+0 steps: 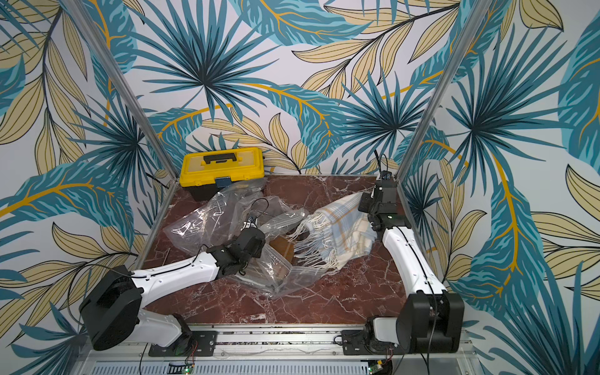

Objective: Take the blanket out of the vacuum bag
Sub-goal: Place the blanket at the center of the board.

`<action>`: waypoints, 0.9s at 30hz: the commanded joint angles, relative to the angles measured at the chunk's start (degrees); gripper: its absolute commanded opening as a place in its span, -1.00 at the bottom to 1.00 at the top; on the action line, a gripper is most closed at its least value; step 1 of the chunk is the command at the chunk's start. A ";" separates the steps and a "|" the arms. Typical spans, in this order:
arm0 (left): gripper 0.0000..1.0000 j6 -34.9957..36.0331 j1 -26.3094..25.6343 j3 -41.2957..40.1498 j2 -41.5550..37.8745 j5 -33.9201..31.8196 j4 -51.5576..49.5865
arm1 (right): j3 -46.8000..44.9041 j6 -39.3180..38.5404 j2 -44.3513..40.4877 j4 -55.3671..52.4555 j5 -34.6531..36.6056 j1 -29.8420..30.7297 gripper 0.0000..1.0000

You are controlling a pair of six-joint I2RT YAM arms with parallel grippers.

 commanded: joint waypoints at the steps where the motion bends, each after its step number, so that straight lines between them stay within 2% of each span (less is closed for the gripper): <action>1: -1.00 -0.29 0.50 -0.81 -2.20 -3.54 -6.11 | -0.43 -1.64 1.88 7.11 0.33 -3.44 -1.00; 6: -1.00 -0.18 0.47 -0.75 -2.36 -3.97 -6.29 | -2.42 -0.60 2.95 7.52 -0.90 -7.59 -1.00; 12: -1.00 0.10 0.54 0.41 -0.52 -3.13 -5.61 | -0.81 2.03 6.51 0.36 -1.92 -12.88 -1.00; 14: -1.00 0.28 0.50 0.56 -0.09 -2.93 -5.00 | -0.65 2.59 7.32 -3.14 -1.46 -13.58 -1.00; 17: -1.00 0.36 0.51 0.94 0.37 -2.71 -4.87 | -3.40 2.57 6.99 -2.32 -0.62 -13.76 -1.00; 21: -1.00 0.36 0.55 0.78 -0.12 -2.95 -4.96 | -4.33 1.44 6.42 -5.15 3.69 -13.77 -1.00; 22: -1.00 0.43 0.55 0.64 -0.32 -3.05 -4.98 | -4.36 1.51 5.75 -6.18 5.10 -13.76 -0.90; 23: -1.00 0.45 0.53 0.51 -0.54 -3.15 -4.98 | -4.41 1.02 4.55 -7.44 6.66 -13.76 -0.52; 24: -1.00 0.45 0.53 0.37 -0.71 -3.31 -5.05 | -4.27 0.53 3.07 -8.97 8.06 -13.60 -0.06; 25: -1.00 0.45 0.53 0.33 -0.82 -3.32 -4.92 | -4.33 -0.15 1.66 -10.17 9.05 -13.31 0.17; 27: -1.00 0.29 0.55 0.17 -0.65 -3.25 -4.73 | -4.33 -1.94 -2.15 -12.86 11.04 -11.63 0.42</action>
